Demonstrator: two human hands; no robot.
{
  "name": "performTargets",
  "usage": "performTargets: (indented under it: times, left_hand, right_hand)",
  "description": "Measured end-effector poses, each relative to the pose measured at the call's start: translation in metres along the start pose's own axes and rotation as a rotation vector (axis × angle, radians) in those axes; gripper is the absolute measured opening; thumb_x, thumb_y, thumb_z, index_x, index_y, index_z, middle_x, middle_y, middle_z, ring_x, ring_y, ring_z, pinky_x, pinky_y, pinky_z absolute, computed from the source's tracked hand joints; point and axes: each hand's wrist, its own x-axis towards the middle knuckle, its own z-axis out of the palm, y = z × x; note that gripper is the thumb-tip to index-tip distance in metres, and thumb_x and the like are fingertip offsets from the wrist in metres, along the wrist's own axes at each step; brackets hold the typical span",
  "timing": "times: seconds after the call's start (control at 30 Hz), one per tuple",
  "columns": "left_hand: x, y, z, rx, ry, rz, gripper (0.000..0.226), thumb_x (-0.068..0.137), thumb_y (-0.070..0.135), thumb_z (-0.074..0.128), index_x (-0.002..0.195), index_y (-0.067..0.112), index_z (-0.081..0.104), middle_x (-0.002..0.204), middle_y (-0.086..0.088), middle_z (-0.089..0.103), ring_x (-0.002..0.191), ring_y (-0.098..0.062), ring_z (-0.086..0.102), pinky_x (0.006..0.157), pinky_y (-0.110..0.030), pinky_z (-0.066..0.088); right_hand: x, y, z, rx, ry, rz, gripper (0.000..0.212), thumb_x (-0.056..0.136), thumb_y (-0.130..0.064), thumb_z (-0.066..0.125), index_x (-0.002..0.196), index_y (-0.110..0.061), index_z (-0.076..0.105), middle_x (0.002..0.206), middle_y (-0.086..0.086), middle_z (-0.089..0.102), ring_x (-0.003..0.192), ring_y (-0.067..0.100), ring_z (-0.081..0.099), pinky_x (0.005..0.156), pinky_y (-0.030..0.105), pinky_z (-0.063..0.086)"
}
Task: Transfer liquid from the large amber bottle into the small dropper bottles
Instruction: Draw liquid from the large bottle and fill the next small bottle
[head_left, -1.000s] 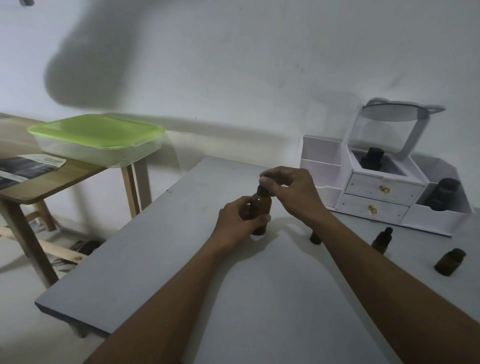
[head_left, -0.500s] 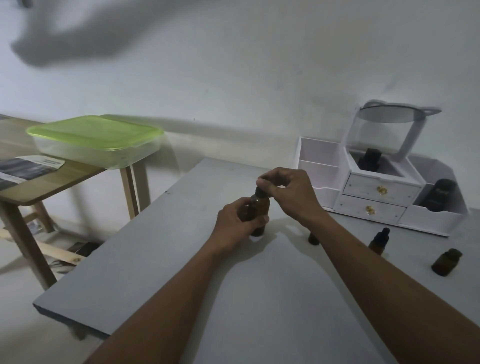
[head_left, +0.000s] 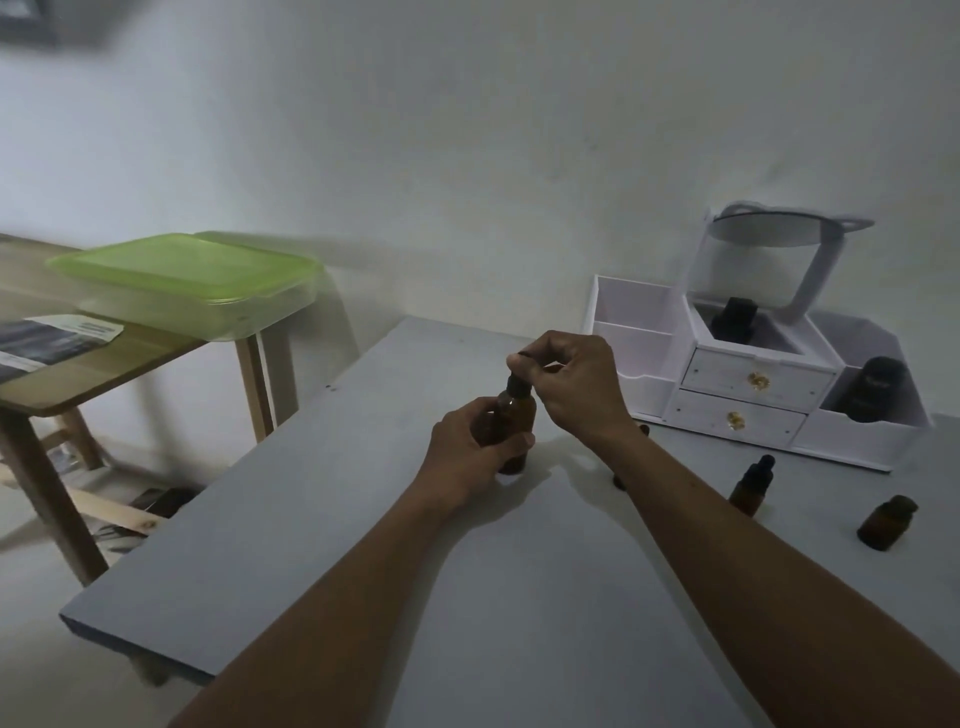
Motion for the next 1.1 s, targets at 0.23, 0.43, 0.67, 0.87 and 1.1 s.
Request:
performTargets:
  times: [0.23,0.43,0.67,0.87,1.1]
  left_hand:
    - [-0.003,0.004,0.001,0.043,0.015,-0.001,0.051,0.081,0.033,0.076,0.127,0.02,0.06,0.121,0.002,0.067,0.097,-0.01,0.06,0.09,-0.023,0.046]
    - [-0.004,0.006,0.001,0.067,0.009,-0.024,0.053,0.082,0.034,0.076,0.13,0.02,0.057,0.126,0.001,0.064,0.098,-0.008,0.057,0.091,-0.021,0.042]
    - [-0.012,0.006,-0.002,0.035,0.049,-0.079,0.073,0.072,0.028,0.085,0.136,0.029,0.05,0.116,0.01,0.059,0.107,-0.012,0.058,0.093,-0.026,0.046]
    - [-0.051,0.019,0.006,-0.02,0.254,-0.099,0.043,0.072,0.019,0.085,0.106,0.025,0.061,0.099,0.007,0.066,0.092,-0.011,0.064,0.074,-0.022,0.048]
    - [-0.07,0.06,0.076,-0.066,-0.133,-0.08,0.018,0.08,0.02,0.078,0.095,0.023,0.067,0.091,0.006,0.072,0.083,-0.004,0.069,0.069,-0.014,0.053]
  right_hand:
    - [-0.006,-0.002,-0.001,0.042,-0.009,0.059,0.007,0.088,-0.022,0.075,0.085,-0.017,0.078,0.078,-0.009,0.074,0.075,0.001,0.07,0.075,0.013,0.052]
    - [-0.005,-0.012,-0.015,0.1,0.016,0.045,0.011,0.088,-0.025,0.075,0.091,-0.015,0.078,0.08,-0.008,0.076,0.077,0.002,0.072,0.072,0.009,0.051]
    - [0.021,-0.062,-0.07,0.312,0.169,-0.026,0.002,0.091,-0.021,0.072,0.092,-0.021,0.074,0.082,-0.005,0.077,0.08,0.009,0.075,0.076,0.029,0.061]
    - [0.018,-0.072,-0.146,0.401,0.235,0.021,0.007,0.093,-0.018,0.069,0.098,-0.013,0.072,0.082,-0.003,0.077,0.078,0.011,0.075,0.072,0.029,0.062]
    - [-0.009,-0.029,-0.221,0.269,0.32,0.105,0.017,0.092,-0.018,0.07,0.106,-0.009,0.074,0.089,0.004,0.077,0.081,0.018,0.075,0.076,0.032,0.062]
